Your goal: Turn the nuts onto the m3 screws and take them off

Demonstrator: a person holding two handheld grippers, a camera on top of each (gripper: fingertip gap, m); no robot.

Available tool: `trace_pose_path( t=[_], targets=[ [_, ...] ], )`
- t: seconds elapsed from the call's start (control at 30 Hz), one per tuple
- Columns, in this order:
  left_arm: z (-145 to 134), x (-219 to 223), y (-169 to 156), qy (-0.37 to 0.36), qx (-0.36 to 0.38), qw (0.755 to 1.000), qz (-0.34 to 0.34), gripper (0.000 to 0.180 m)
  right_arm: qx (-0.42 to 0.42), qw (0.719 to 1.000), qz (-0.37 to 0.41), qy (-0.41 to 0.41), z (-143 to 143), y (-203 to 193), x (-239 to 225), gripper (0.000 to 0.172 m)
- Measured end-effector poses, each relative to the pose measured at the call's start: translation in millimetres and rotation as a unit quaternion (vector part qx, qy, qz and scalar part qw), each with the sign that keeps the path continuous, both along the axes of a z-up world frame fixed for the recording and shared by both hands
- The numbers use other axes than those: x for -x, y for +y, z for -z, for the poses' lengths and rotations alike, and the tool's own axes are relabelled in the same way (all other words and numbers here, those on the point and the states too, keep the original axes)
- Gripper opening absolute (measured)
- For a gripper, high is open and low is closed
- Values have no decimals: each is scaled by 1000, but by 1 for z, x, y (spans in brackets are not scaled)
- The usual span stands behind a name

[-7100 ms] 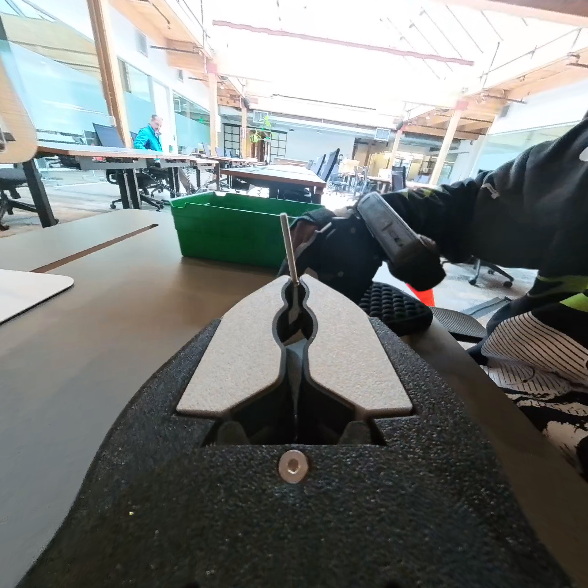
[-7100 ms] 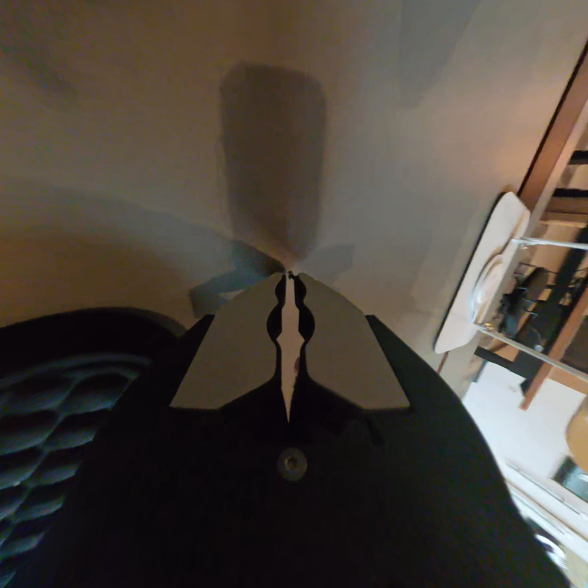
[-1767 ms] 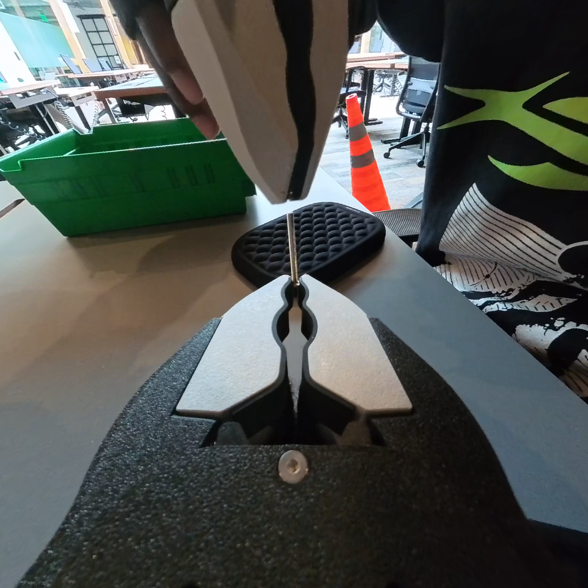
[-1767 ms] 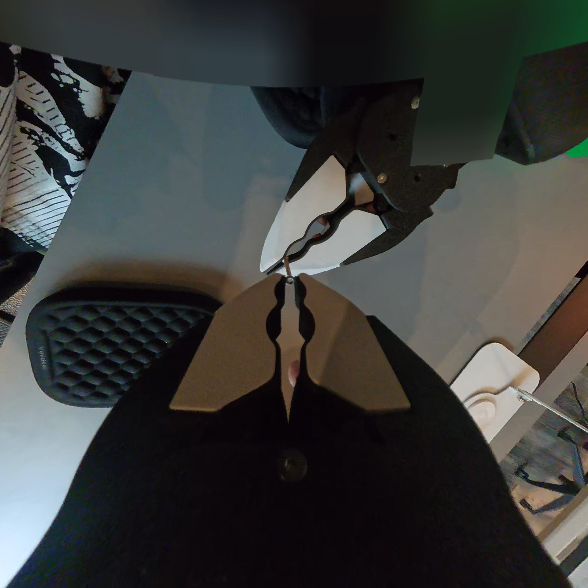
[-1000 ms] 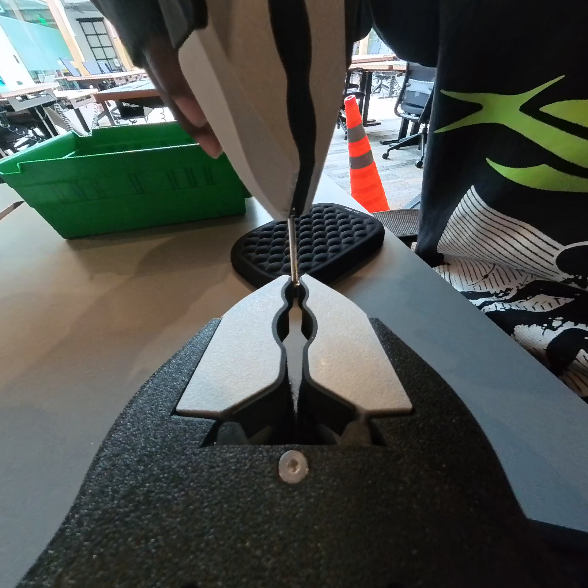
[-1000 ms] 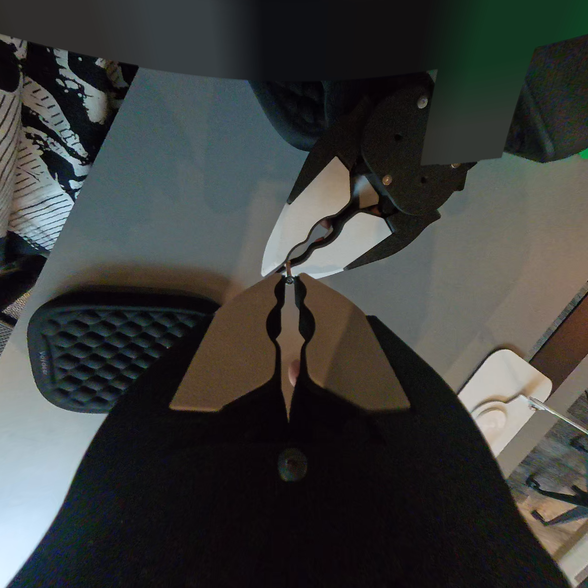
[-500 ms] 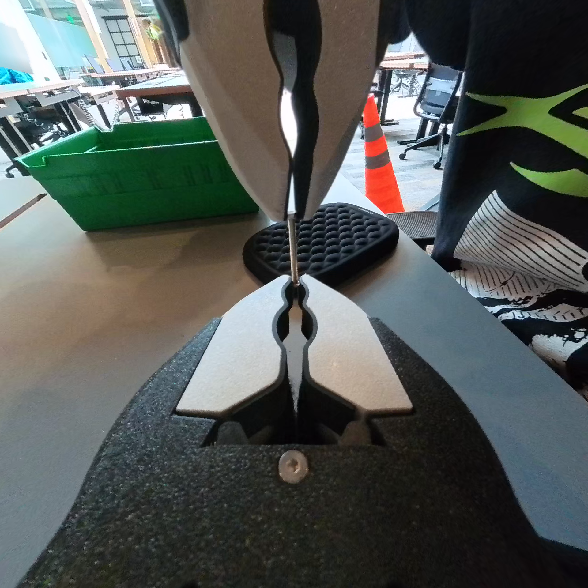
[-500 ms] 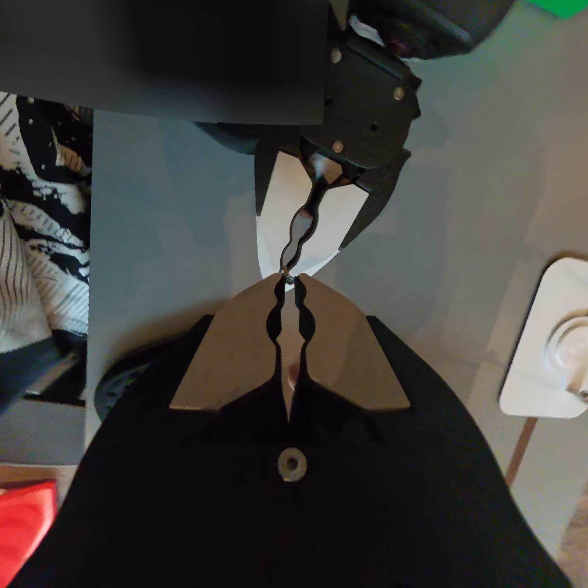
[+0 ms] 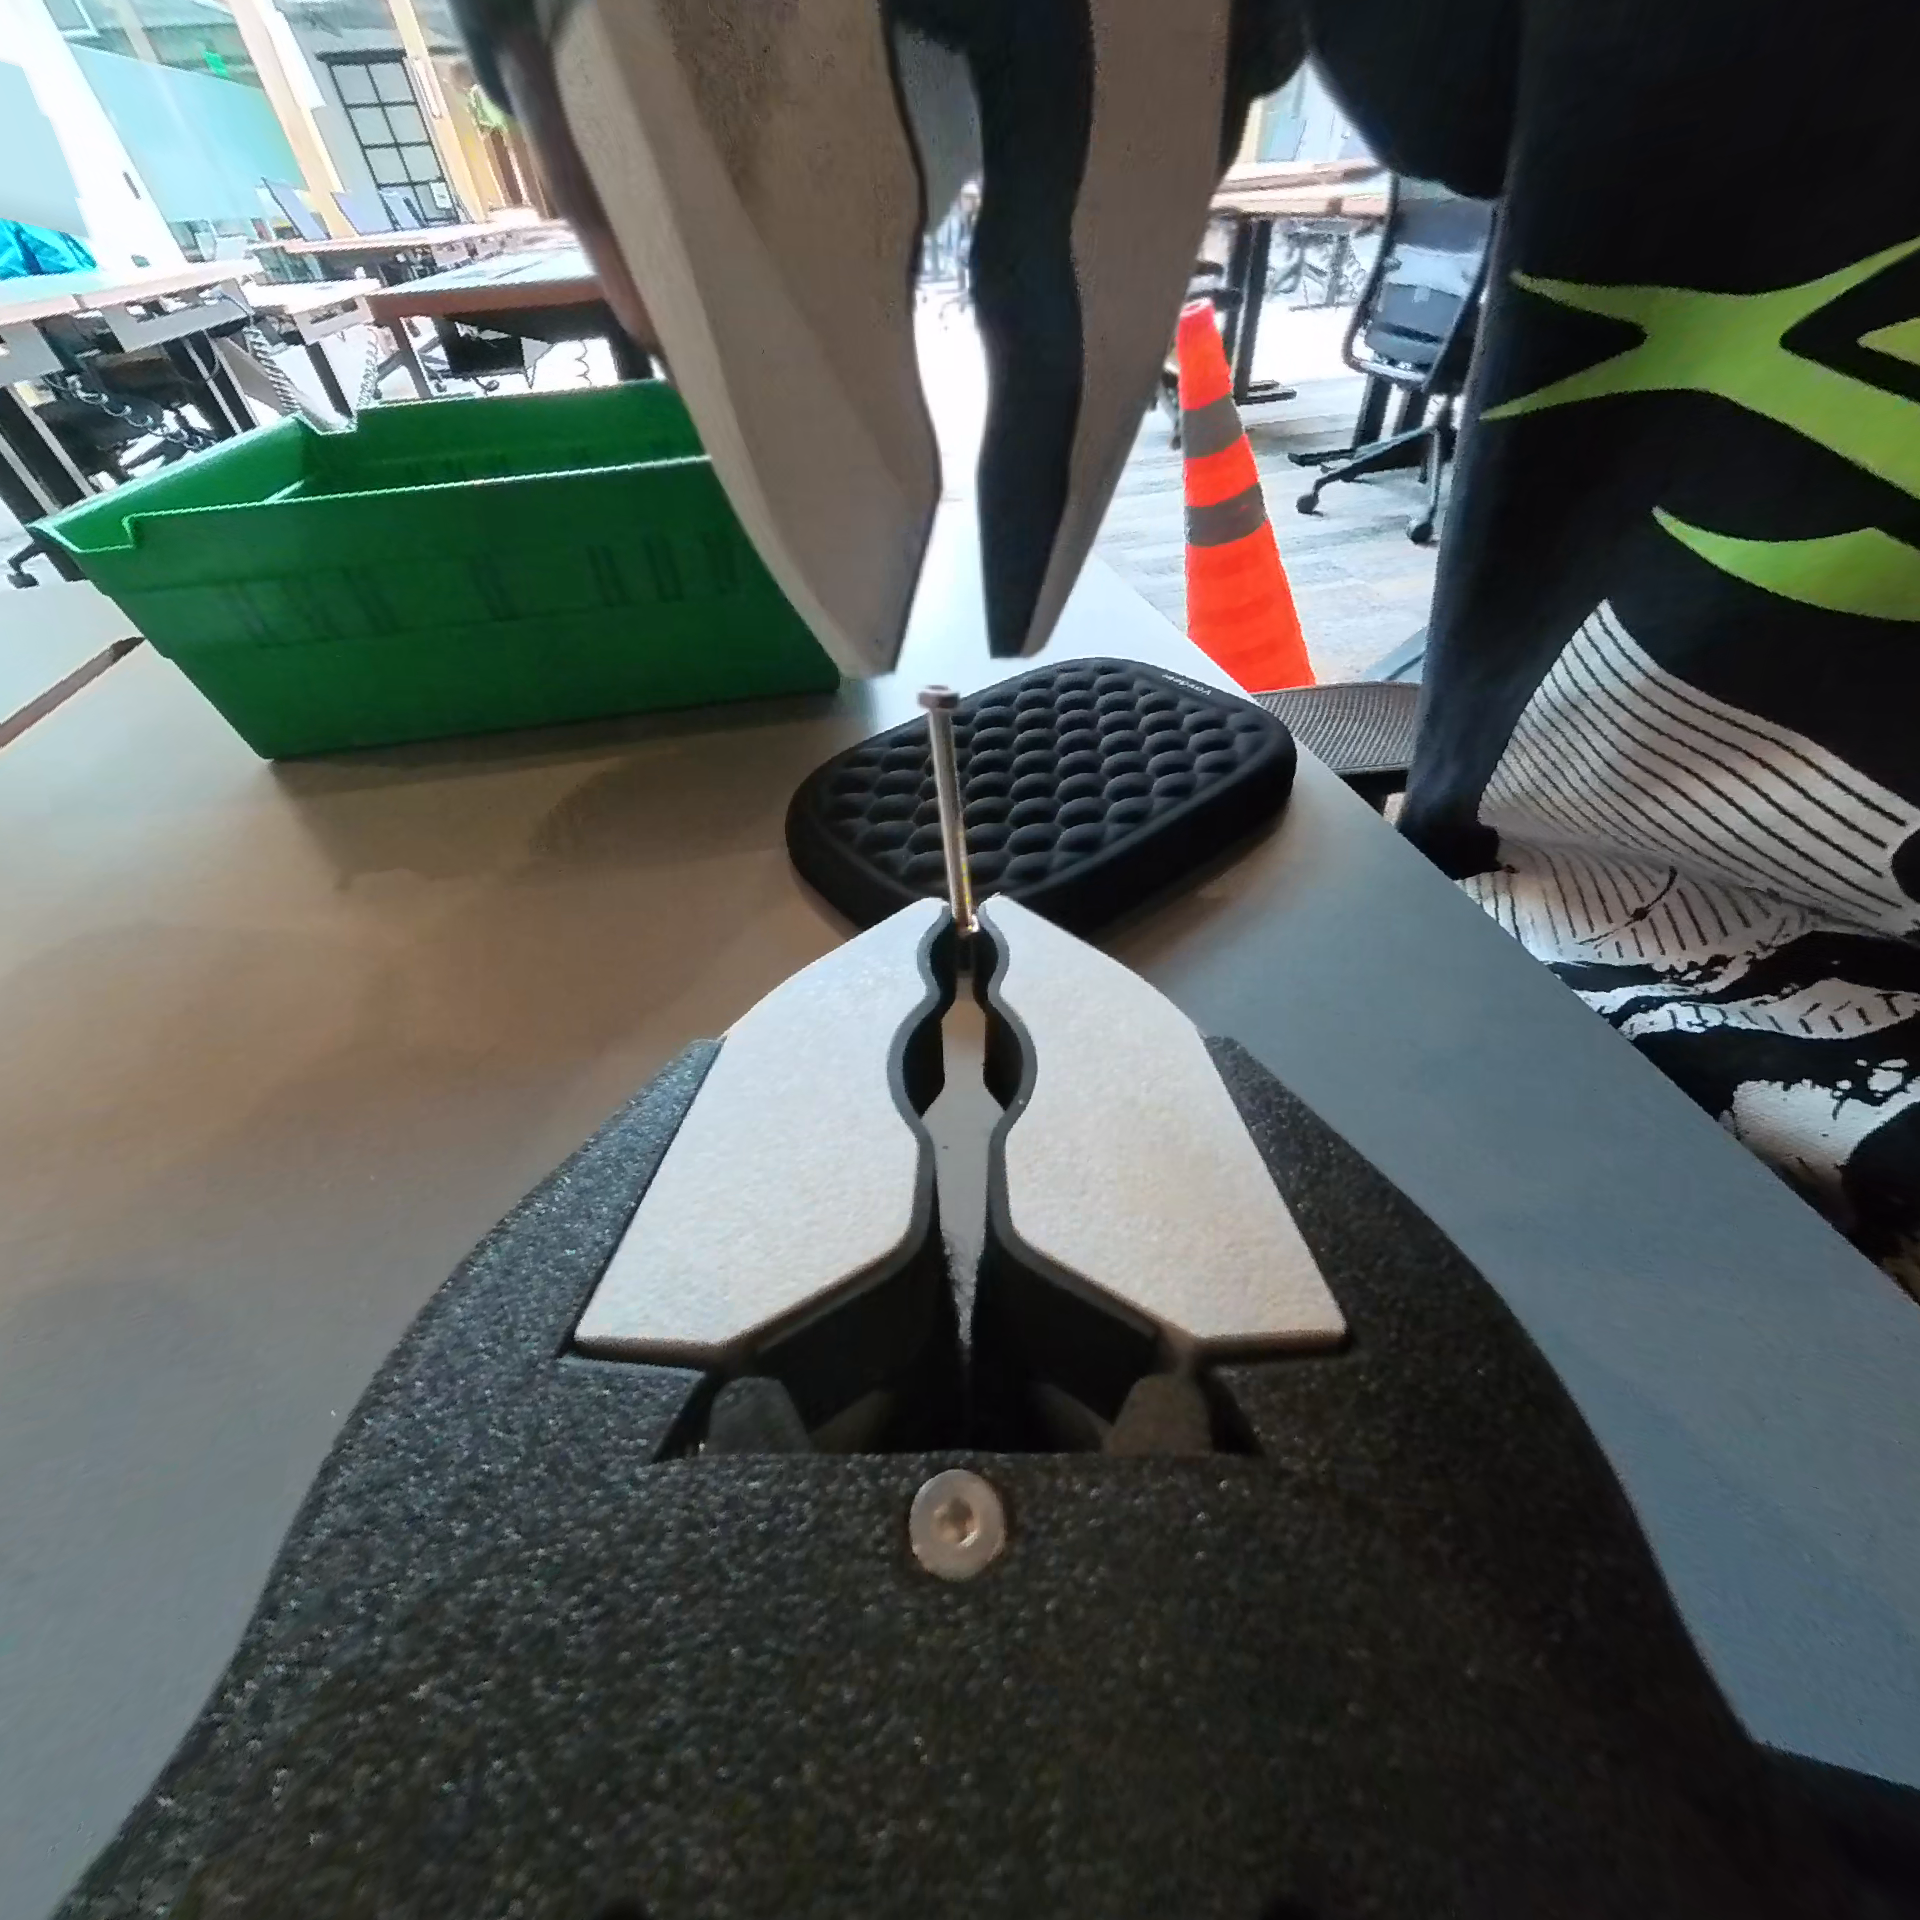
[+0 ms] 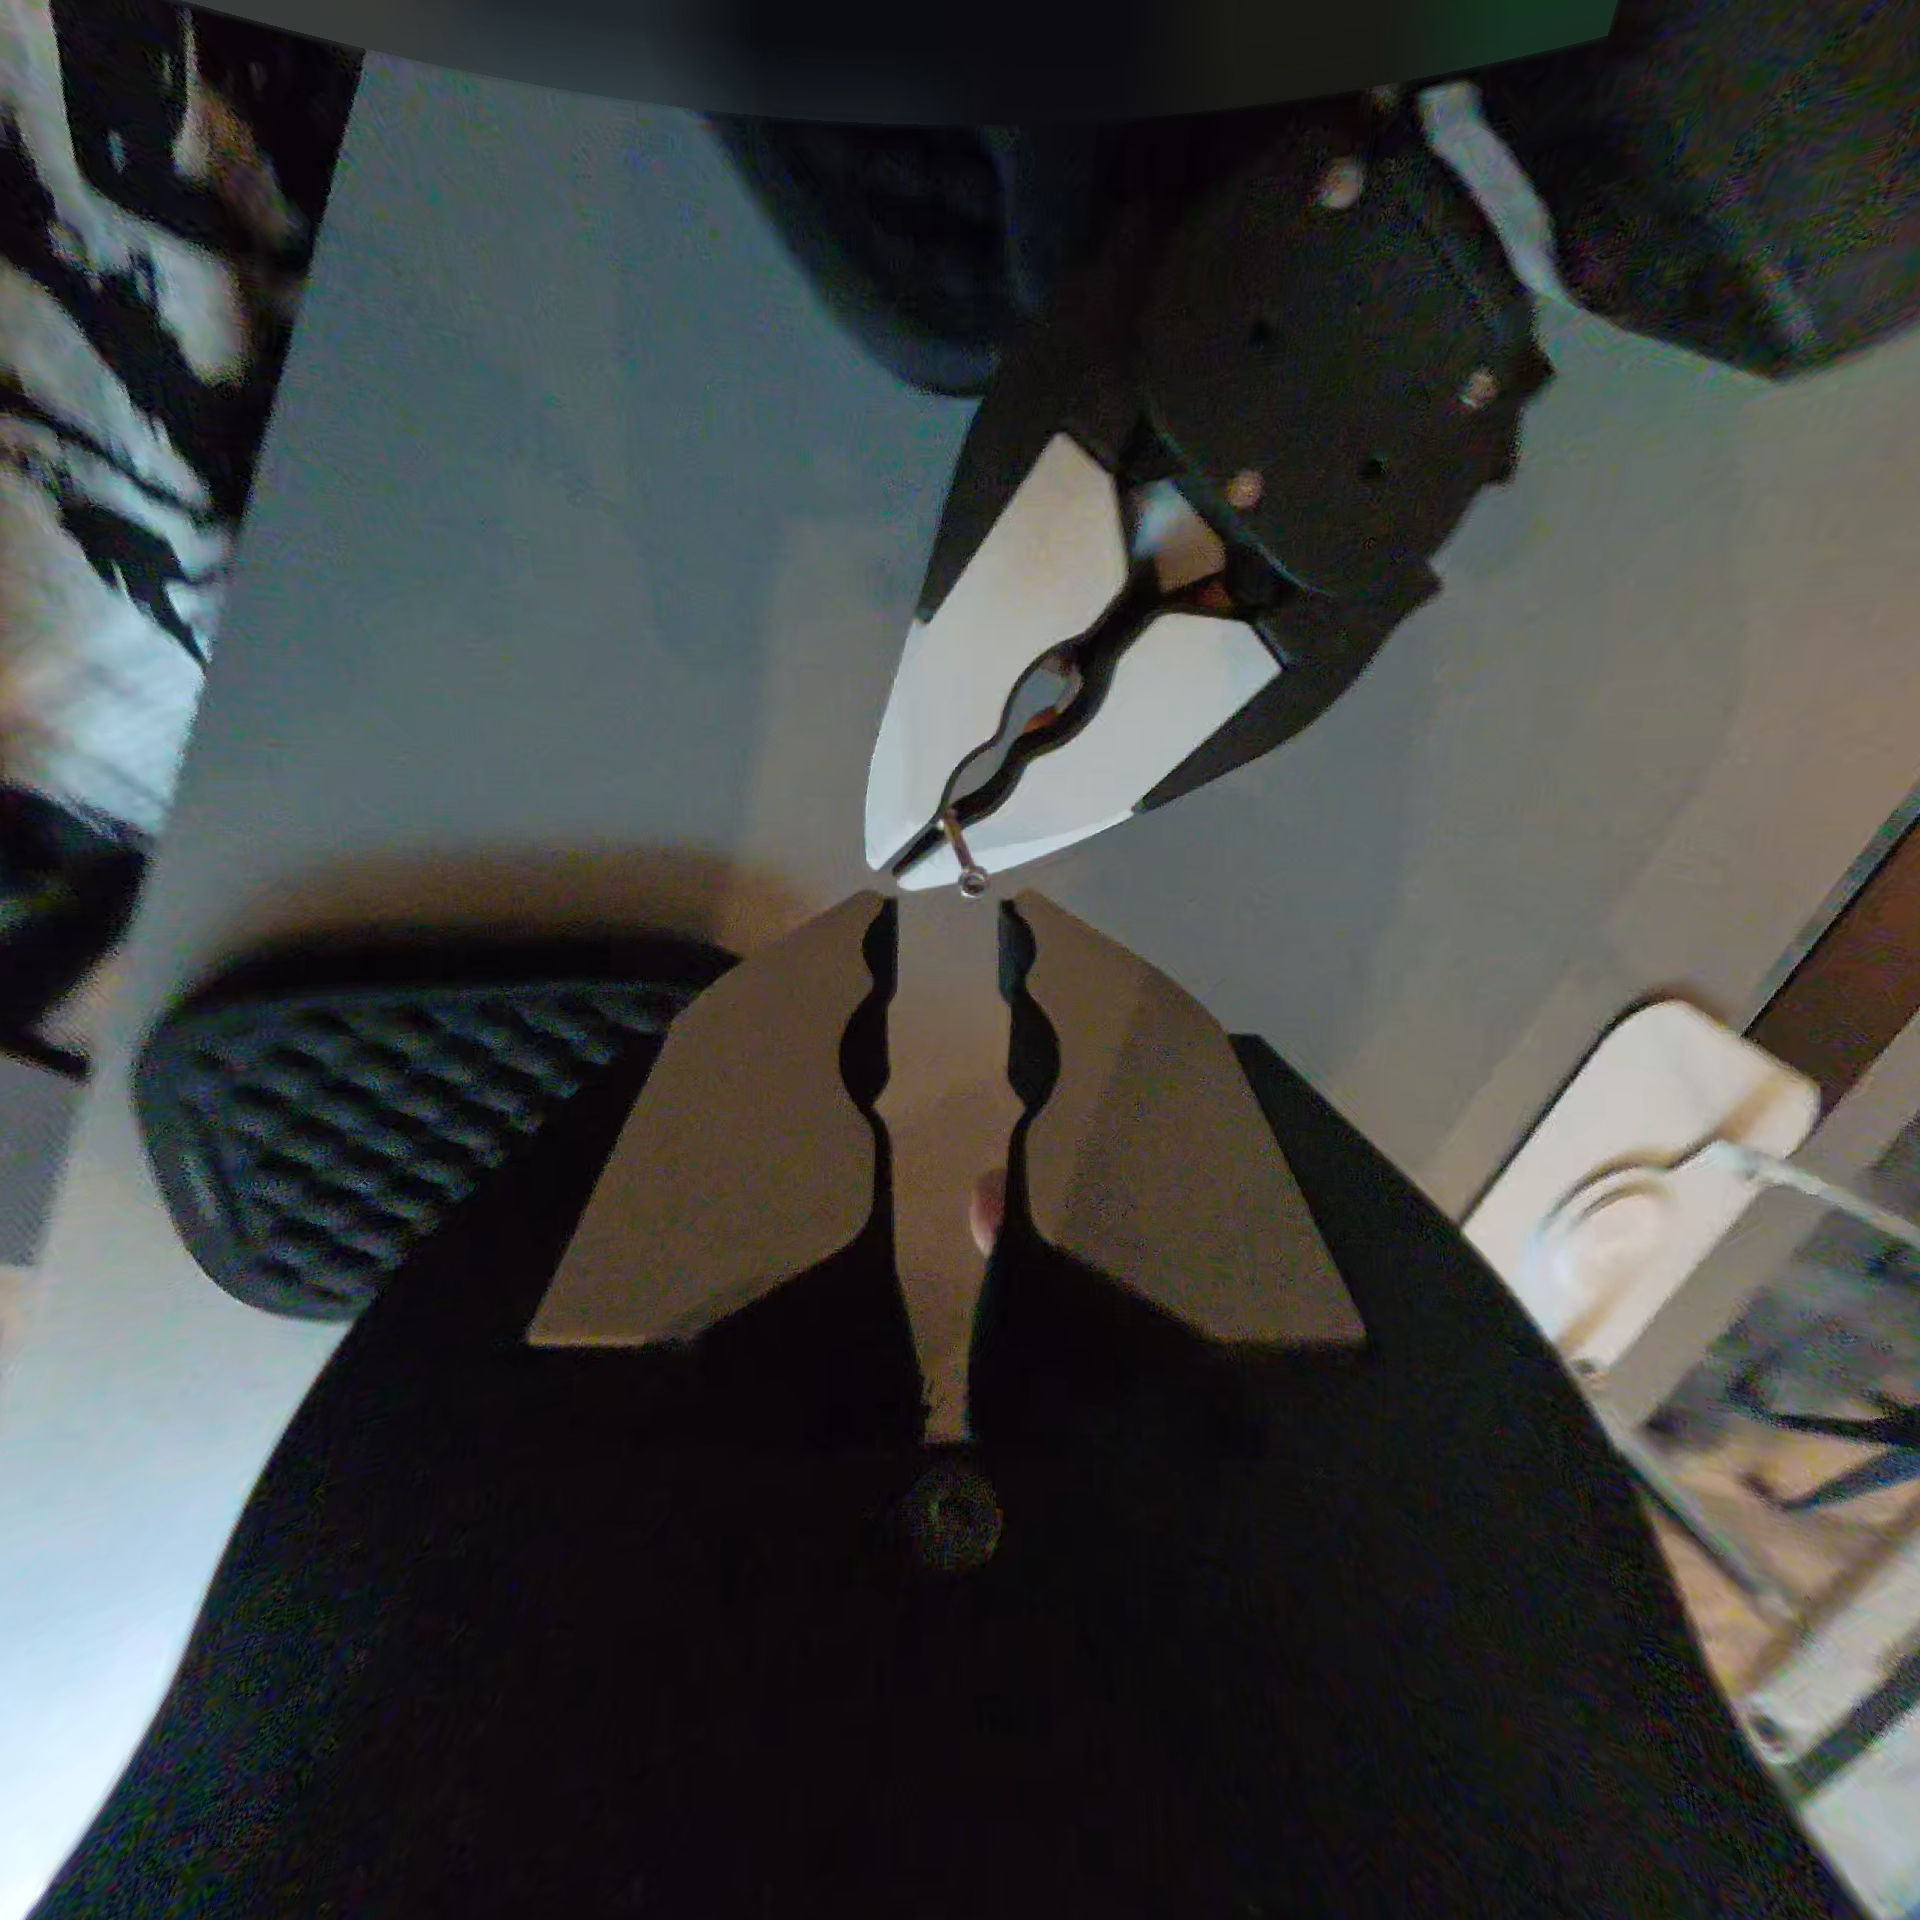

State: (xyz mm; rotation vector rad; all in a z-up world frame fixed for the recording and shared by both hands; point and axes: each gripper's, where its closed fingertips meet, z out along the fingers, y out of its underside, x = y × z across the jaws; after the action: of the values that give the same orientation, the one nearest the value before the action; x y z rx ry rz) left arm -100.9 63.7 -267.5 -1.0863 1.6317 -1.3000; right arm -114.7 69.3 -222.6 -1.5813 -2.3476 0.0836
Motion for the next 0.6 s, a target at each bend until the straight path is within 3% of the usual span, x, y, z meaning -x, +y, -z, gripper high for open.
trace_pose_path(
  t=[0.03, 0.33, 0.6],
  targets=[
    [0, 0, 0, -1, 0, 1000, 1, 1, -11, 1000, -23, -10, 3, 1, 0, 17],
    [0, 1, -1, 0, 2, 1000, 6, 1, 4, 995, -104, -2, -1, 1, 5, 9],
    [0, 1, -2, 0, -1, 1000, 9, 1, -3, 994, -111, 0, 4, 0, 8, 5]
  ],
)
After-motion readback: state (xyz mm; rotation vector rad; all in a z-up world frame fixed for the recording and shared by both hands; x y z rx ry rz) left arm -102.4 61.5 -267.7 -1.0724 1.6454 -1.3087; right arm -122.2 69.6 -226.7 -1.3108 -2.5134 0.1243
